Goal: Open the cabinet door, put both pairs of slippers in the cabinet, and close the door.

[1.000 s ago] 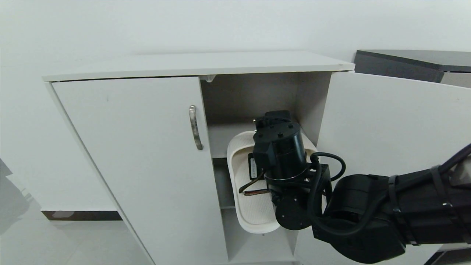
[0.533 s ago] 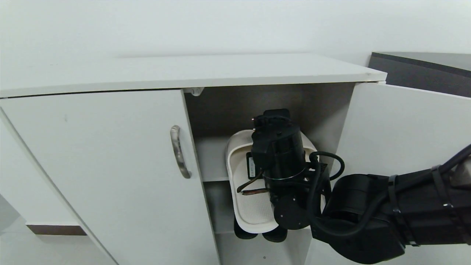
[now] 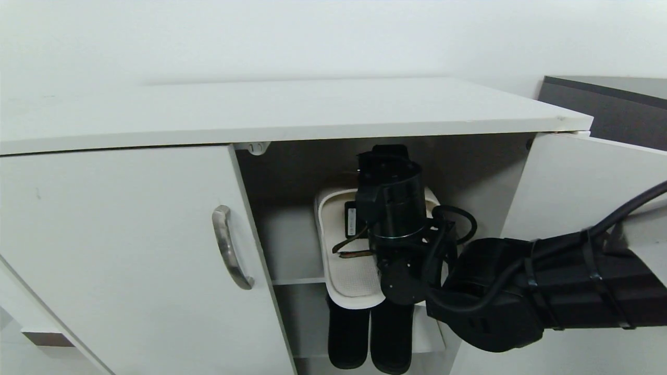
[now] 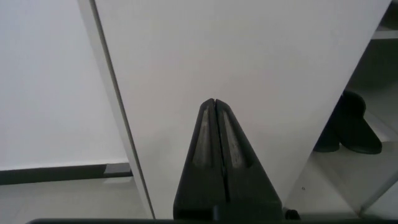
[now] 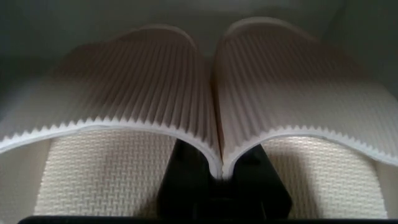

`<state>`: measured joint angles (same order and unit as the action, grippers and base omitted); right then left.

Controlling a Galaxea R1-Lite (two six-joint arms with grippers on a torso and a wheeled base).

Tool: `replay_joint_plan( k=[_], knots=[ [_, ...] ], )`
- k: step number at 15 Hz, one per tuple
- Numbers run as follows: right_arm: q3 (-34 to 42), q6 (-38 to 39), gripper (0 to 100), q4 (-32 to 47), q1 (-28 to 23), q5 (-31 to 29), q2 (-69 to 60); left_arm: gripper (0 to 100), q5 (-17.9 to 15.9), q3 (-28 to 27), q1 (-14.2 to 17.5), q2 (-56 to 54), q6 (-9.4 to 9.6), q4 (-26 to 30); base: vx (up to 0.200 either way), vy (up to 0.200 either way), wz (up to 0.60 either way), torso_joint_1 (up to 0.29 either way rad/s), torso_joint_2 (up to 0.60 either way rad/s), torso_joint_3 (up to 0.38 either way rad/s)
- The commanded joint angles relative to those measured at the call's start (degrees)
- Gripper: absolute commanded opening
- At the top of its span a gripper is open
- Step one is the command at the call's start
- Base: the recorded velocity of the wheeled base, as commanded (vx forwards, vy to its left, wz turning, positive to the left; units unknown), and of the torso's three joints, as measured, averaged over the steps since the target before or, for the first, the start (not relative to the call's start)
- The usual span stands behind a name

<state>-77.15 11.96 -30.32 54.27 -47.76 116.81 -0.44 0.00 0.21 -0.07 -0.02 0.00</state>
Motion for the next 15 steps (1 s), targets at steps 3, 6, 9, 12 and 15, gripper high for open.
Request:
replay_joint_plan(
  k=[3, 6, 9, 12, 15],
  knots=[
    [-2.30, -0.01, 0, 0.08, -2.50, 0.04, 2.02, 0, 0.00, 0.00, -0.03, 0.07, -0.06, 0.00, 0.000, 0.000, 0.00, 0.000, 0.00, 0.000],
    [-3.09, -0.01, 0, 0.08, -3.74, 0.74, 3.34, 0, 0.00, 0.00, -0.03, 0.07, -0.06, 0.00, 0.000, 0.000, 0.00, 0.000, 0.00, 0.000],
    [-4.14, -0.01, 0, 0.08, -4.61, 0.74, 5.62, 0, 0.00, 0.00, -0.03, 0.07, -0.06, 0.00, 0.000, 0.000, 0.00, 0.000, 0.00, 0.000],
    [-4.32, -0.01, 0, 0.08, -4.61, 0.83, 6.85, 0, 0.00, 0.00, -0.03, 0.07, -0.06, 0.00, 0.000, 0.000, 0.00, 0.000, 0.00, 0.000],
    [-4.14, -0.01, 0, 0.08, -4.61, 1.62, 6.94, 0, 0.00, 0.00, -0.03, 0.07, -0.06, 0.00, 0.000, 0.000, 0.00, 0.000, 0.00, 0.000]
  ],
)
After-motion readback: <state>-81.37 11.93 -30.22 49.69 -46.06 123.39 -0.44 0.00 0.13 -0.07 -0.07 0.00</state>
